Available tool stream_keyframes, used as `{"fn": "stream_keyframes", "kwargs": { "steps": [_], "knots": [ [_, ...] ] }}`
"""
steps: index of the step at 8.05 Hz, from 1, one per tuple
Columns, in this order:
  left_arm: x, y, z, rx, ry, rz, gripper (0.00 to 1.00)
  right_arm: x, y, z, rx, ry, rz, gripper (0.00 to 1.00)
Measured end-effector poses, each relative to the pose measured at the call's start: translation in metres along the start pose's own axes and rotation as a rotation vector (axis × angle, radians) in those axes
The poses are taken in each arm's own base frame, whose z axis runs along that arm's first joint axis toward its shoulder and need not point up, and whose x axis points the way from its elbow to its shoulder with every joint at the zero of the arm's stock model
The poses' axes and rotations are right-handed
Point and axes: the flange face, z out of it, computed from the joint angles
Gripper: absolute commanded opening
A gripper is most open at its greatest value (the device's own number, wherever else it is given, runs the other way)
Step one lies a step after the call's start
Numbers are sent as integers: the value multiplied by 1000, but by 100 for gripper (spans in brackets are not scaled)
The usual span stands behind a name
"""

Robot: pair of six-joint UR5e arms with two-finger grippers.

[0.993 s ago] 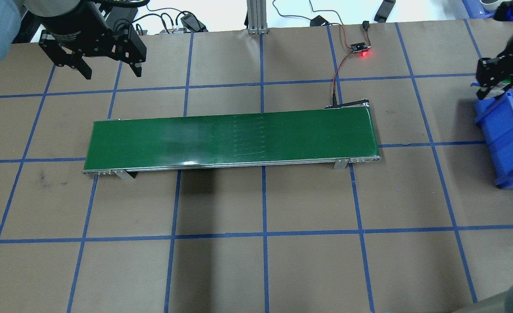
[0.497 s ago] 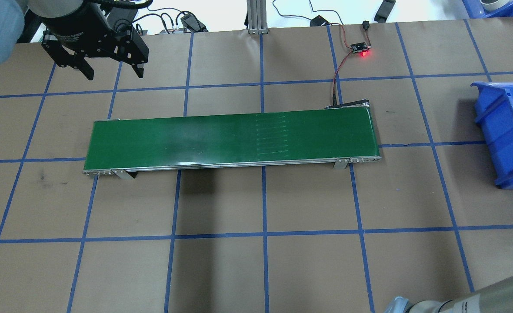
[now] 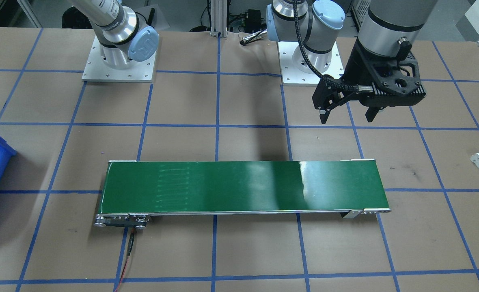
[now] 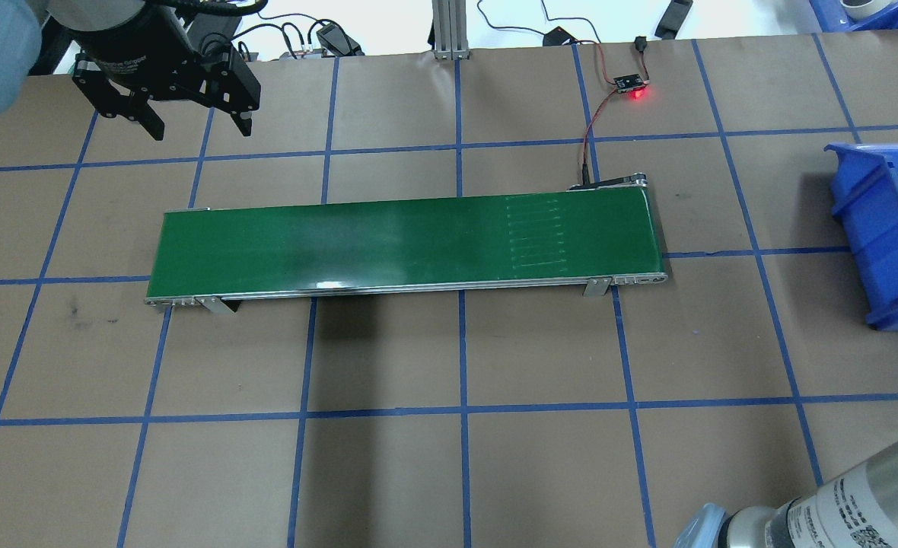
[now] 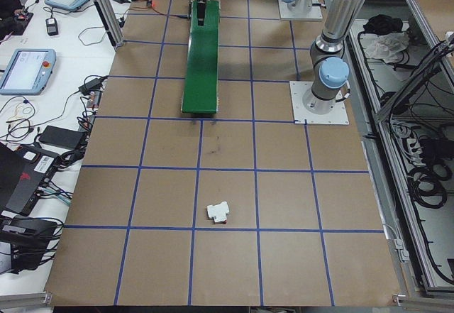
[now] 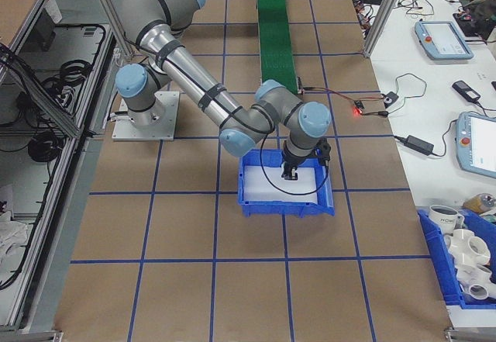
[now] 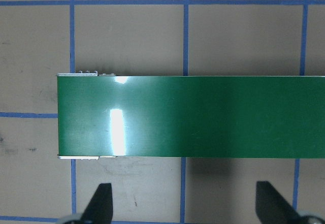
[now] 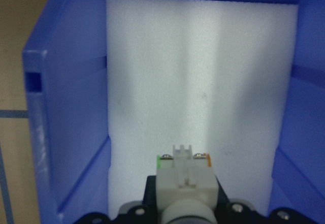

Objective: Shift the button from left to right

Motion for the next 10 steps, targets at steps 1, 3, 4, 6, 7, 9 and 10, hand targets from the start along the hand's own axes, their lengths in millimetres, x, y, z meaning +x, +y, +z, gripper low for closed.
{"fn": "stream_keyframes", "kwargs": {
  "steps": [1,3,4,6,7,9,10],
  "knots": [
    [0,0,0,1,0,-1,100,7,-8,24,-8,-12,1,0],
    [0,1,-1,1,0,-4,100,12,-15,46,-12,-21,18,21],
    [0,1,-1,2,0,-4,100,13,-16,53,-12,-23,29,38],
    [0,1,-2,3,0,-3,100,13,-19,69,-1,-21,38,86],
    [0,1,-2,4,0,-1,100,12,-21,78,20,-28,38,89],
    [0,1,-2,4,0,0,100,9,-21,86,39,-39,37,100],
    [0,1,-2,4,0,0,100,8,-20,82,45,-36,36,100]
  ]
}}
